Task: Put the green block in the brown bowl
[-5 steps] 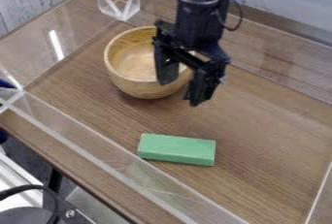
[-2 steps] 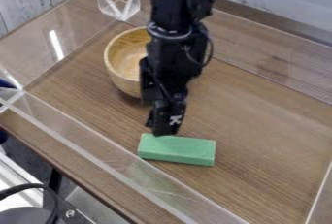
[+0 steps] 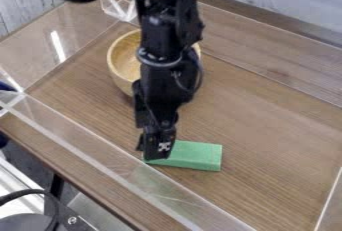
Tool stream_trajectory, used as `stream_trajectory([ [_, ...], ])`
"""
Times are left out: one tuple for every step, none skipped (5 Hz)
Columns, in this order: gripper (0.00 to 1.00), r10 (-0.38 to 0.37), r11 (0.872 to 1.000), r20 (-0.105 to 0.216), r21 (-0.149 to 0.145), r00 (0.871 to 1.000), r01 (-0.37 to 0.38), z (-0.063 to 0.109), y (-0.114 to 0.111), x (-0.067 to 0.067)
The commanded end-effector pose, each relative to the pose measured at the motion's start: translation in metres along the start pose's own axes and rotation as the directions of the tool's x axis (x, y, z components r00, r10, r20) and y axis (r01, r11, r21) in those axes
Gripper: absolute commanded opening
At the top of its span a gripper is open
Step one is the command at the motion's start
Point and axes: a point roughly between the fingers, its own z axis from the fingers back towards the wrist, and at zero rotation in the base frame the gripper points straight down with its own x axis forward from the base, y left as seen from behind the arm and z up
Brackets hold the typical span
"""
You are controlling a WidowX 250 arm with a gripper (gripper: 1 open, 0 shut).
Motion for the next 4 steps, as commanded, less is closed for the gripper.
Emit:
stream_trajectory([
  [1.00, 0.007, 0.999, 0.049, 0.047, 0.999, -0.009, -0.002, 0.006, -0.002],
  [1.00, 0.005, 0.999, 0.053, 0.049, 0.999, -0.007, -0.011, 0.009, -0.004],
  [1.00, 0.003, 0.999, 0.054, 0.048, 0.999, -0.005, -0.015, 0.010, -0.003],
  [1.00, 0.001, 0.999, 0.056, 0.046, 0.998, -0.003, -0.018, 0.011, -0.001],
])
